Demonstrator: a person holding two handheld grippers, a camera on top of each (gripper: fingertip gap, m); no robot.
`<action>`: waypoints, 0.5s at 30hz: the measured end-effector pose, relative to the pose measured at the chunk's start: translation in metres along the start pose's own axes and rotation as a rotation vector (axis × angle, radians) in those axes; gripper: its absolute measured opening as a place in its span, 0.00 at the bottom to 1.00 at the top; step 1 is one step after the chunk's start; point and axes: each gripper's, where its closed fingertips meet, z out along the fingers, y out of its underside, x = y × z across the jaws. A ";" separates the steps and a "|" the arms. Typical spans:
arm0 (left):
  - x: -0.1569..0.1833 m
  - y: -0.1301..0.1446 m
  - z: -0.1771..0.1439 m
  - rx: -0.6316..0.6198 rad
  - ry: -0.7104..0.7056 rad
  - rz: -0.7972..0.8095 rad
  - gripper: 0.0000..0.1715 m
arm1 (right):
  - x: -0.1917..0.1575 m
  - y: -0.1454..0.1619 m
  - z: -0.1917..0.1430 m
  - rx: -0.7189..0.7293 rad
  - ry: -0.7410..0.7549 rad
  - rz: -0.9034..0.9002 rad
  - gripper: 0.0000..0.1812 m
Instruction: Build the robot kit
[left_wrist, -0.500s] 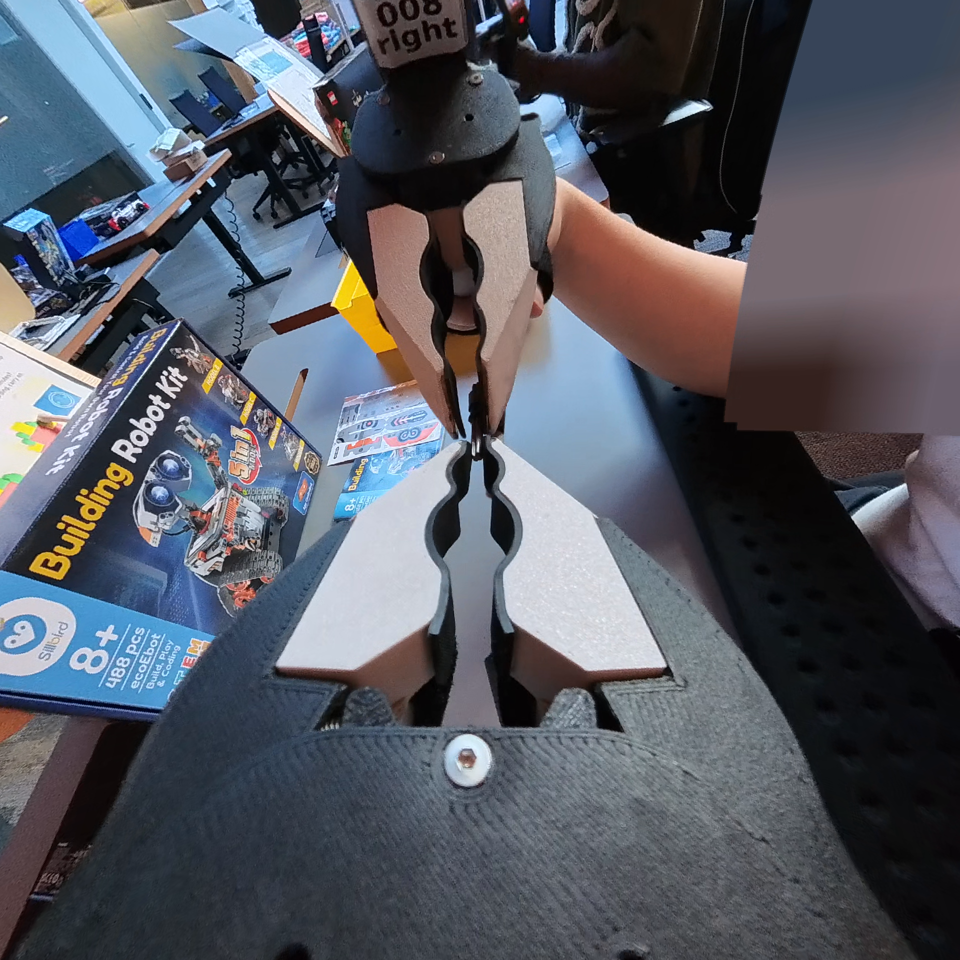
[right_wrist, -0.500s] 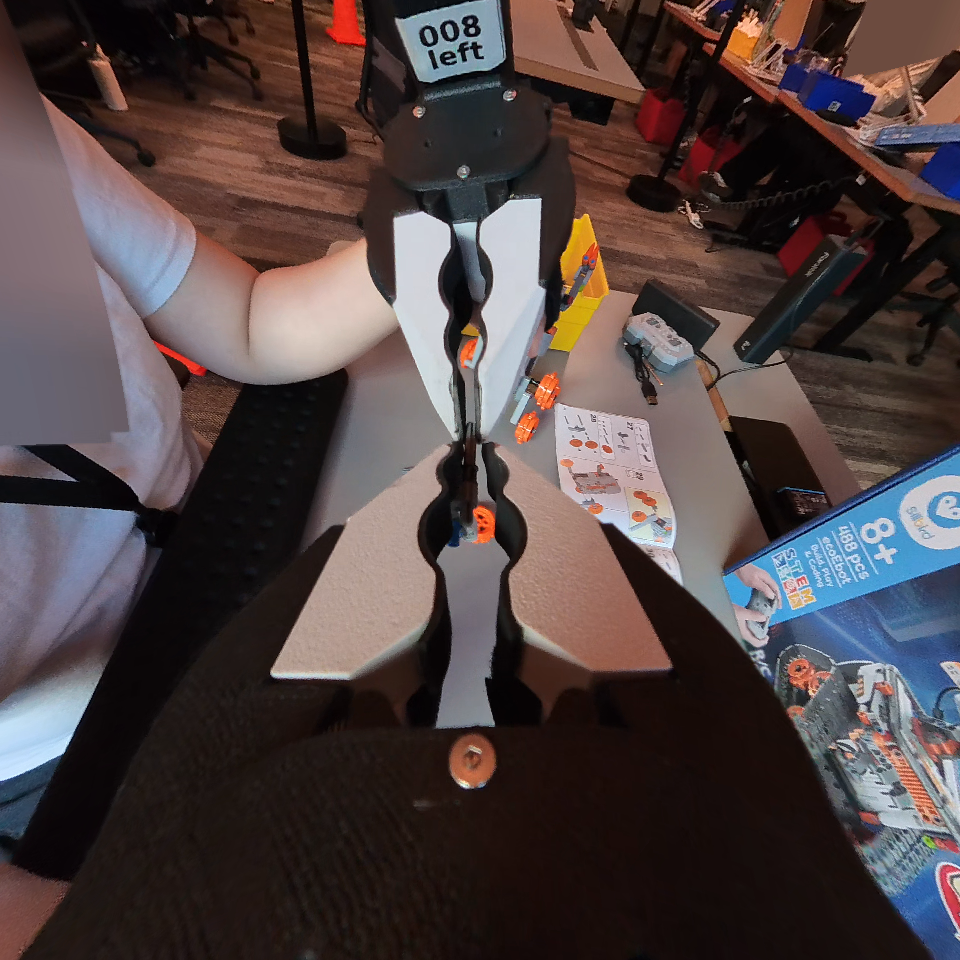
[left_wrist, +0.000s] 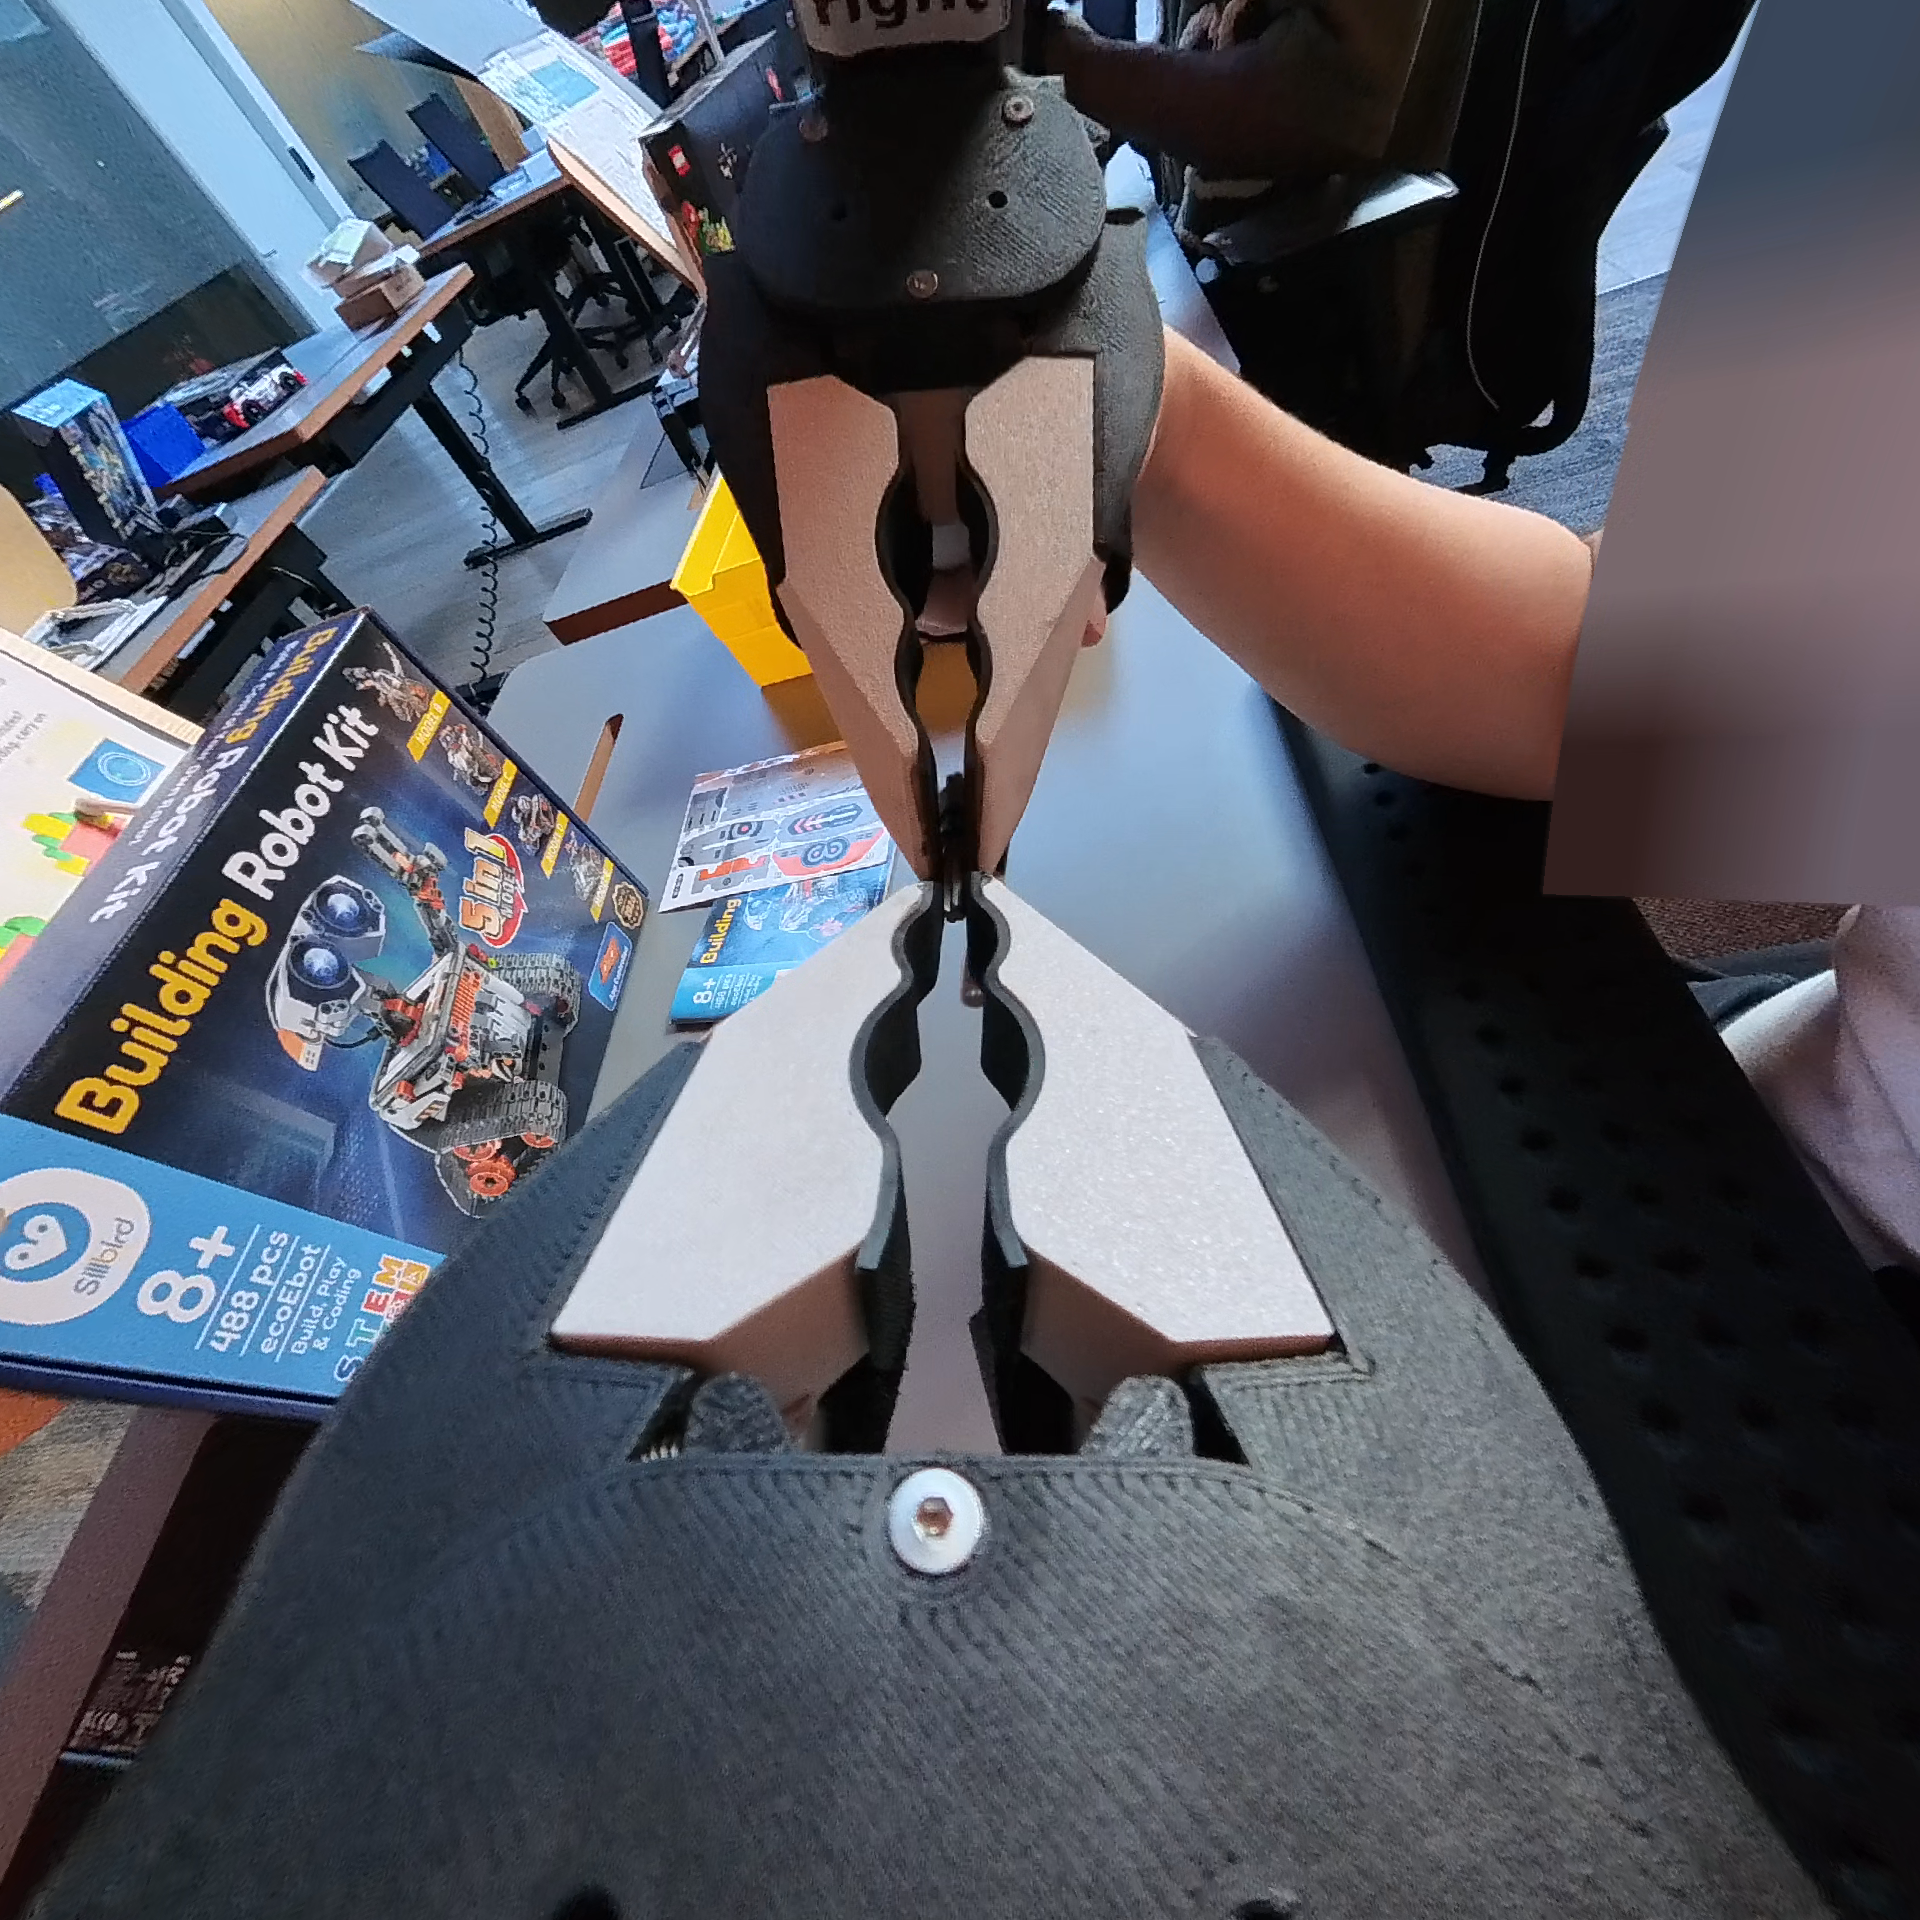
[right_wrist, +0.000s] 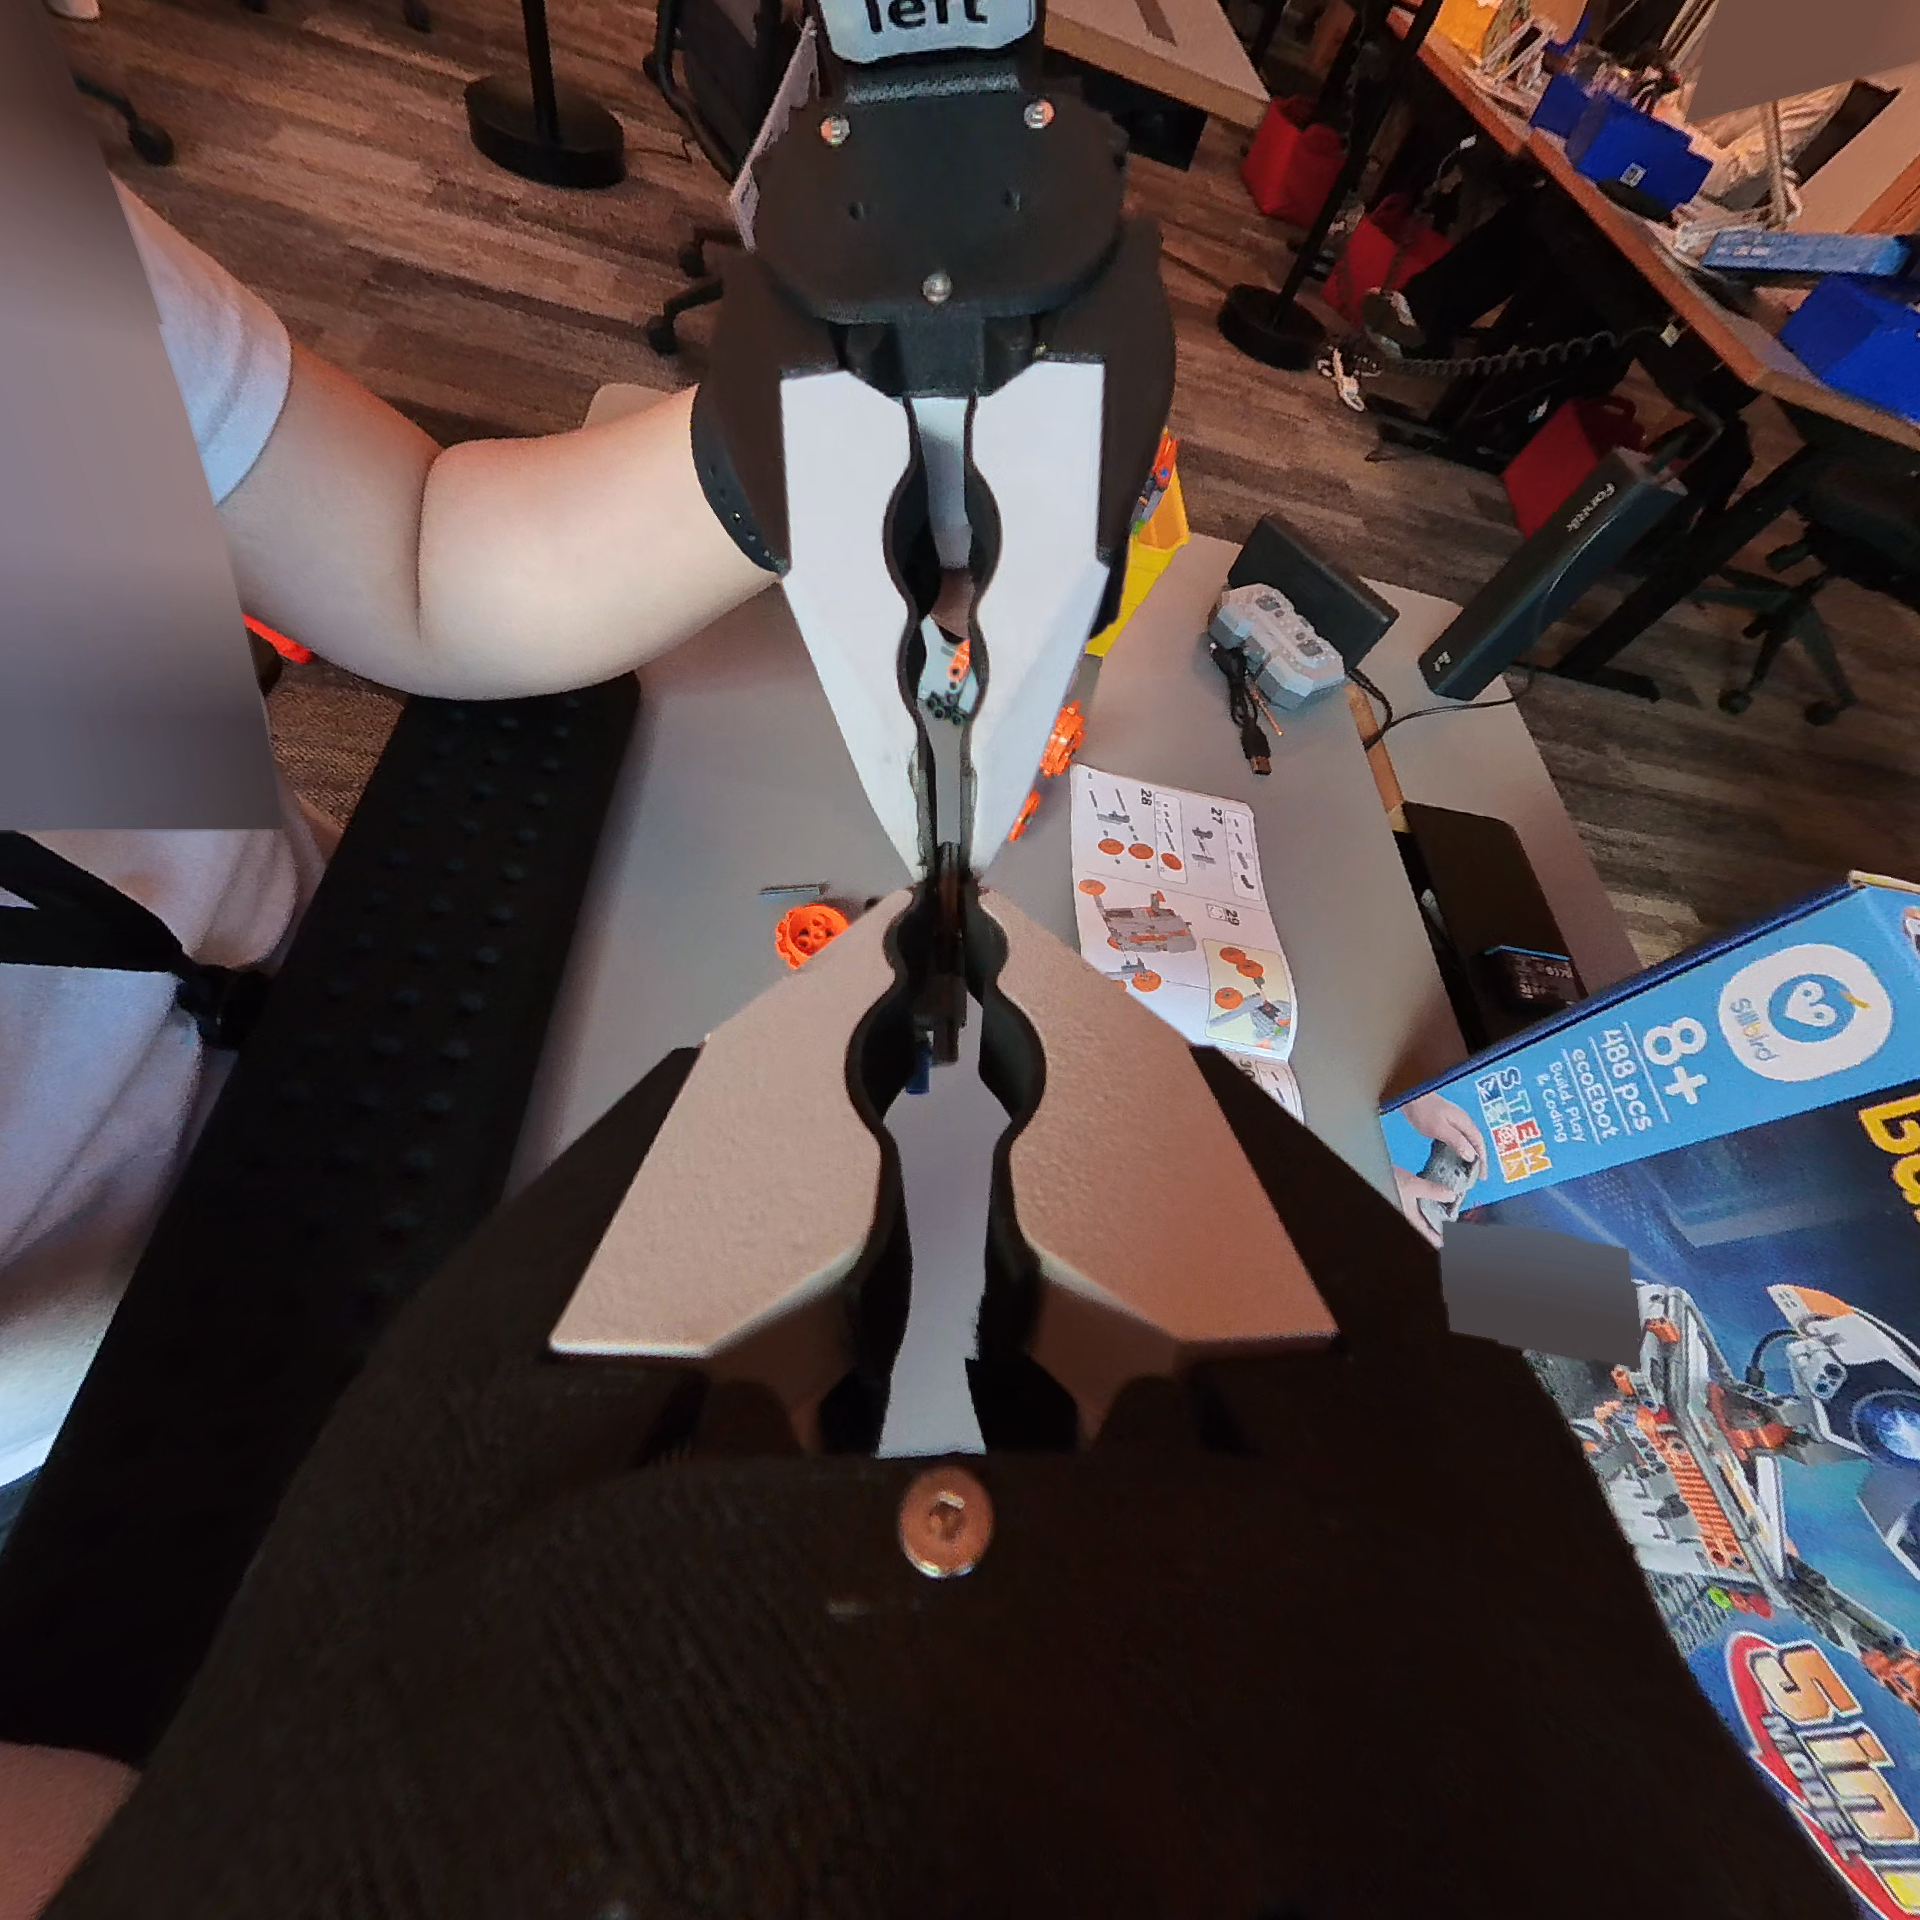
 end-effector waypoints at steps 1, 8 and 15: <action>0.001 0.000 0.000 0.001 0.006 0.000 0.01 | -0.001 0.001 0.000 -0.006 -0.007 0.002 0.01; 0.006 0.004 -0.019 0.013 0.052 -0.057 0.13 | 0.003 0.007 -0.007 -0.047 0.033 -0.024 0.01; 0.059 0.119 0.001 -0.397 0.133 -0.143 0.07 | 0.010 0.018 -0.021 -0.066 0.052 0.014 0.01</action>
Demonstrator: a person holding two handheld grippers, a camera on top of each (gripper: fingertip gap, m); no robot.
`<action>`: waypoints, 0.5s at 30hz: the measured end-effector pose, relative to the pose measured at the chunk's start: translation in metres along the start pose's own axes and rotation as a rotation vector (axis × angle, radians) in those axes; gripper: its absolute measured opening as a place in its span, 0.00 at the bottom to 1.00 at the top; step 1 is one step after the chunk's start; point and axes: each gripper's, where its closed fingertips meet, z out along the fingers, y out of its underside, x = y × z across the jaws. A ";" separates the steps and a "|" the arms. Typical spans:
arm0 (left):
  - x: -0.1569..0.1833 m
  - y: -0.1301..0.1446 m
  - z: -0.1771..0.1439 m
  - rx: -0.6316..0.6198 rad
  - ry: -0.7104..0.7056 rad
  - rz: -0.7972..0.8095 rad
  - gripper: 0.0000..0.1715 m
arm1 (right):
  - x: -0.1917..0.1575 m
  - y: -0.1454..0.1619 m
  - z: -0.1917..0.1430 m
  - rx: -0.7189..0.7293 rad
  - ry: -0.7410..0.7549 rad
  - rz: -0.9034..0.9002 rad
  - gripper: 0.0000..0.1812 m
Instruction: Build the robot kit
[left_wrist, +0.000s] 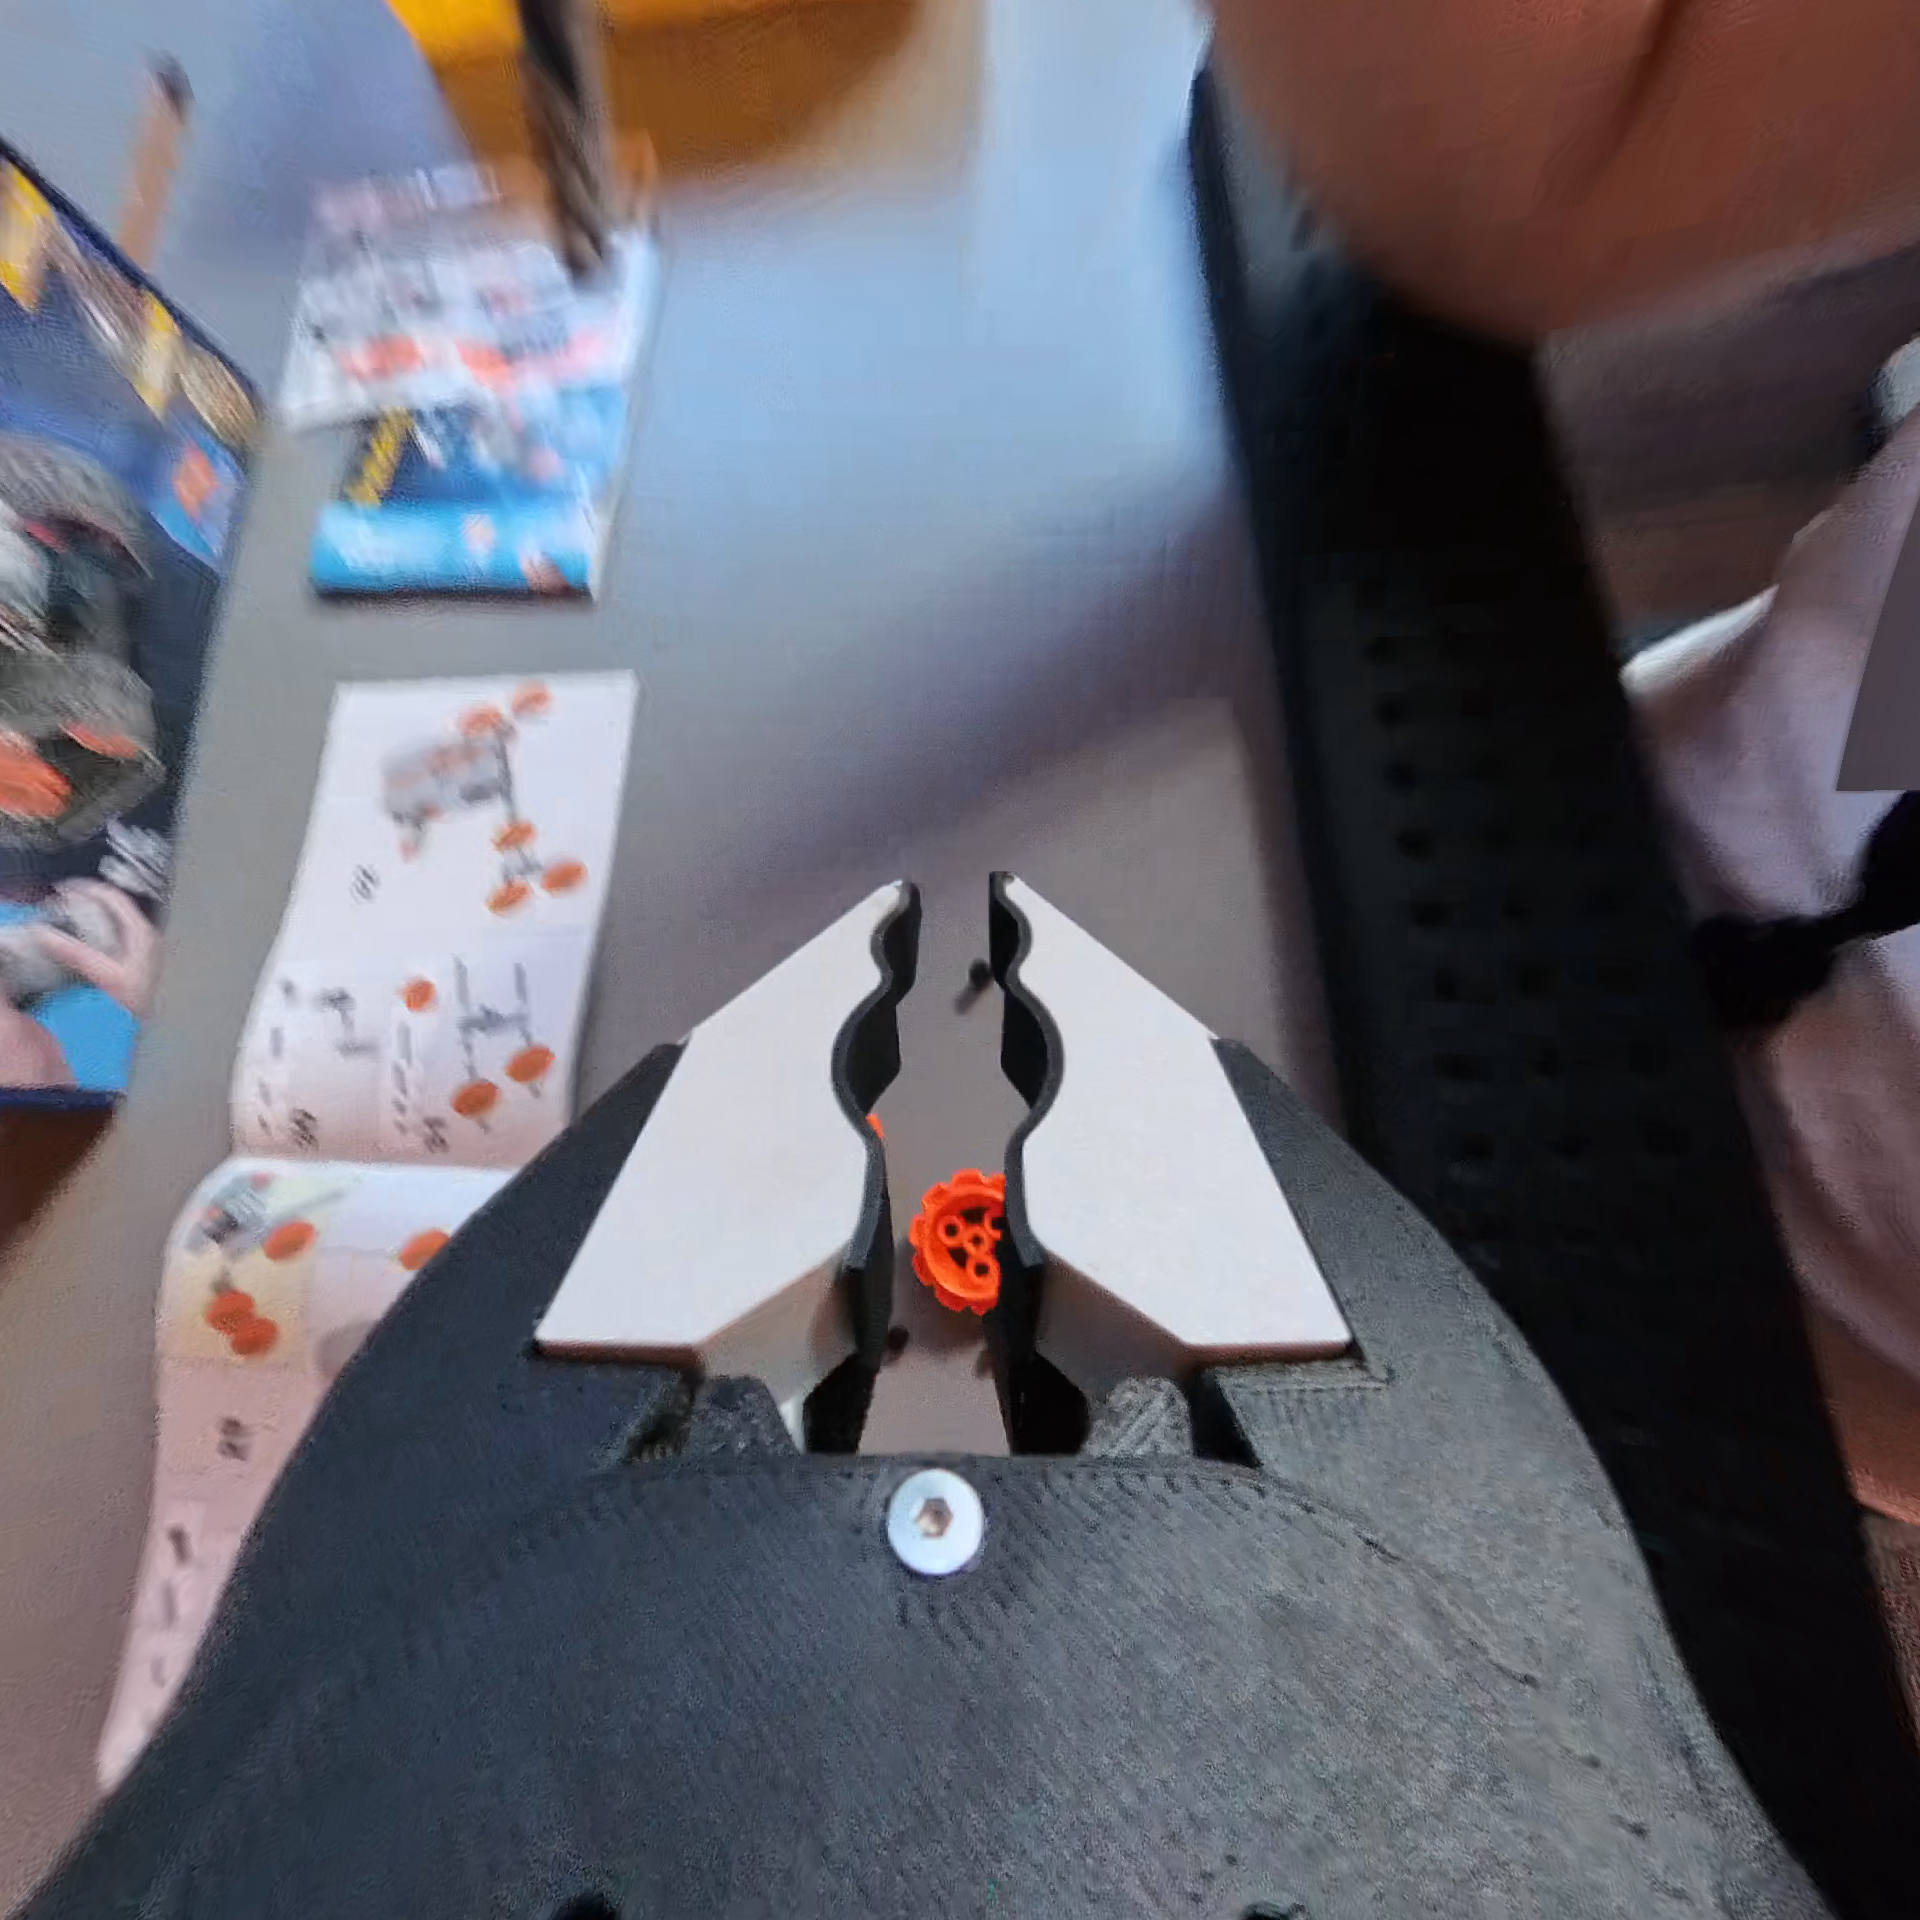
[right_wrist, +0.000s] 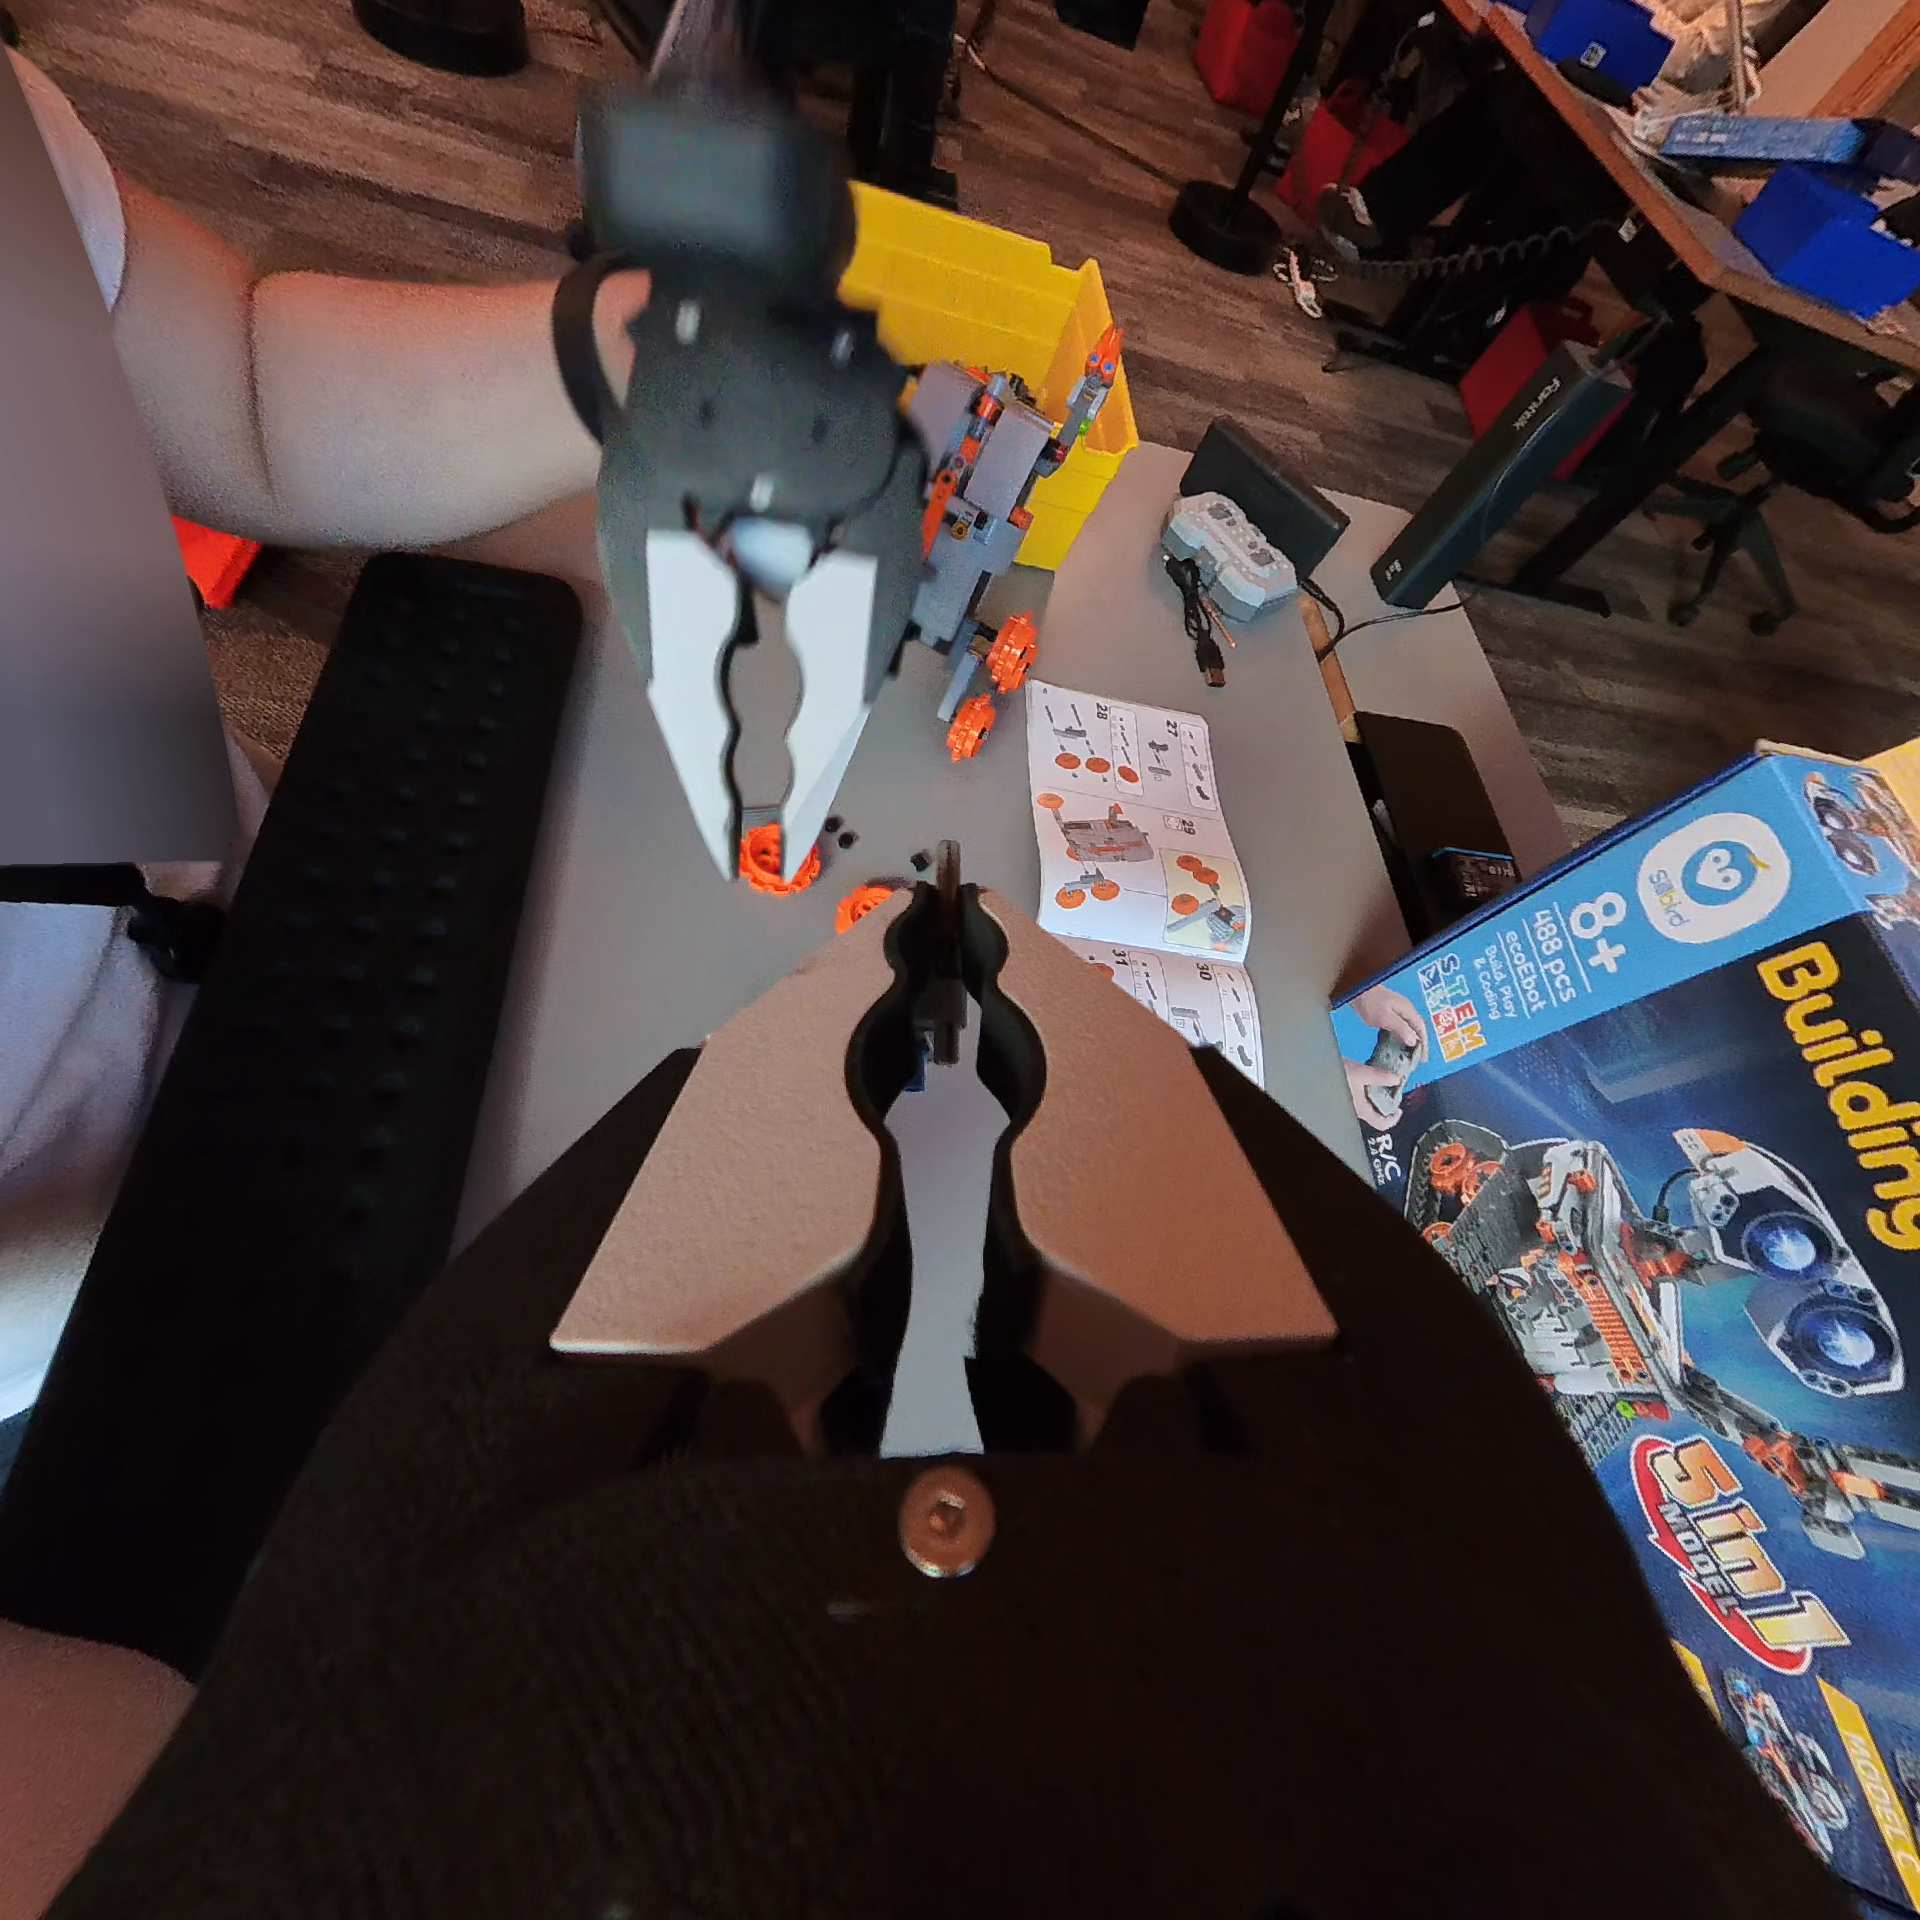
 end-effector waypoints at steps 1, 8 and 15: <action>0.003 0.018 0.013 -0.056 -0.009 -0.013 0.06 | 0.001 0.001 -0.001 0.001 -0.001 0.003 0.01; 0.002 0.052 0.049 -0.179 -0.020 -0.129 0.07 | 0.005 0.013 0.005 -0.048 -0.002 0.018 0.01; 0.006 0.065 0.070 -0.274 -0.034 -0.215 0.10 | 0.005 0.016 0.004 -0.064 0.004 0.009 0.01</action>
